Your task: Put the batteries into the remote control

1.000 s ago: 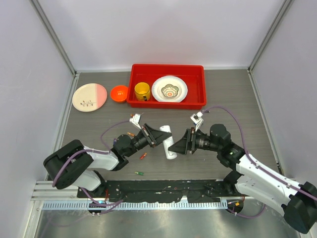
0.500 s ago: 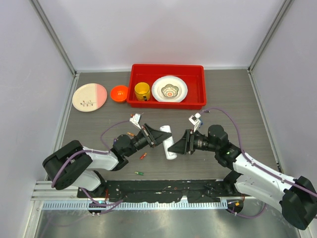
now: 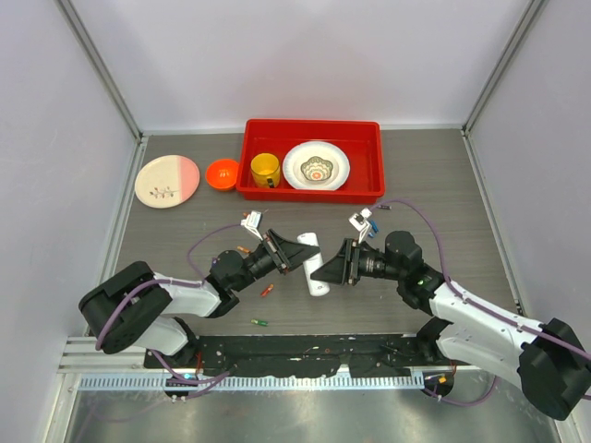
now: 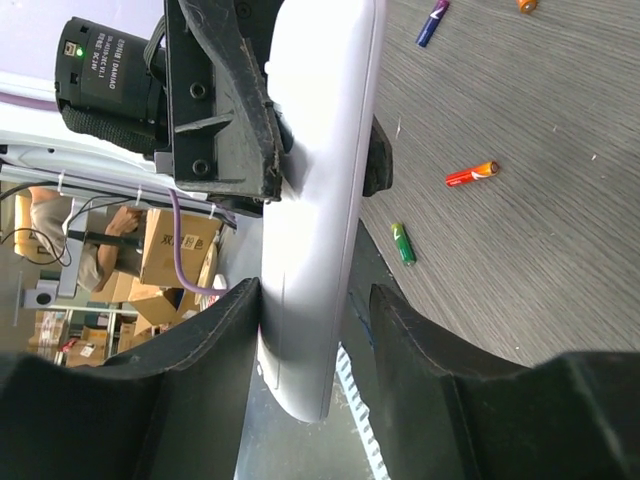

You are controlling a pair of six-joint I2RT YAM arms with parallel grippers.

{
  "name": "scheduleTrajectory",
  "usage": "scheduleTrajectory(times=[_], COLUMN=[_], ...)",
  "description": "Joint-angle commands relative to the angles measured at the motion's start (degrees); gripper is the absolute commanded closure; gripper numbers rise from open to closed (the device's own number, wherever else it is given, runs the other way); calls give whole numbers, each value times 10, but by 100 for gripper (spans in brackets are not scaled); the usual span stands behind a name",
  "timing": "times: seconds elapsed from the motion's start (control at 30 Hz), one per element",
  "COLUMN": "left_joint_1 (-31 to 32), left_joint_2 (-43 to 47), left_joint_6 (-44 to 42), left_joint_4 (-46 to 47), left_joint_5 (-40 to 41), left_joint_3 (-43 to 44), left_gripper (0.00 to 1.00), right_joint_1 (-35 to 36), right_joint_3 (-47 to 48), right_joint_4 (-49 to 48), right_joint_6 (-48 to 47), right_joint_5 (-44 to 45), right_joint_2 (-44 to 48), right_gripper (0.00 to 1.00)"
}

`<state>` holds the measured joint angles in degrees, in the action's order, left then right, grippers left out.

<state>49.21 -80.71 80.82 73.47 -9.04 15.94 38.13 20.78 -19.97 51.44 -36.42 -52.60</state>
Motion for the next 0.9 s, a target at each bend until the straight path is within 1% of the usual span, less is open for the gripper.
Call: scheduleTrajectory(times=[0.0,0.1,0.2,0.23,0.27,0.33,0.37,0.4,0.43,0.5,0.6,0.7,0.77,0.8,0.87], left_joint_1=[-1,0,0,0,0,0,0,-1,-1,0,-1,-1,0,0,0], left_joint_2=[16,19,19,19,18,17,17,17,17,17,18,15,13,14,10], left_joint_6=[4,3,1,1,0,0,-2,-3,-4,-4,-7,-6,-6,-5,-5], left_joint_4=[151,151,150,151,151,151,151,151,151,151,151,151,151,151,151], left_joint_5=[-2,-2,1,0,0,2,2,1,3,4,5,4,2,2,2], left_joint_3=[24,23,22,20,21,18,17,15,15,14,13,15,17,17,20], left_gripper=[100,100,100,100,100,100,100,100,100,100,100,100,100,100,100], right_joint_1=[-2,-2,-2,-2,-2,-2,-2,-2,-2,-2,-1,-2,-2,-2,-1], right_joint_3=[-5,-7,-11,-11,-11,-11,-10,-9,-7,-7,-5,-5,-1,4,5], right_joint_4=[-47,-51,-53,-53,-54,-61,-63,-64,-64,-69,-75,-81,-68,-60,-54], right_joint_6=[12,13,16,17,19,27,28,30,34,41,45,45,41,33,31], right_joint_5=[-2,-1,-1,-3,-5,-10,-10,-10,-9,-8,-24,-37,-38,-39,-43], right_joint_2=[-5,-7,-11,-13,-14,-14,-11,-4,-1,2,-3,-11,-15,-17,-26], right_gripper=[49,55,82,97,99,98,90,78,62,51,46,46,51,58,68])
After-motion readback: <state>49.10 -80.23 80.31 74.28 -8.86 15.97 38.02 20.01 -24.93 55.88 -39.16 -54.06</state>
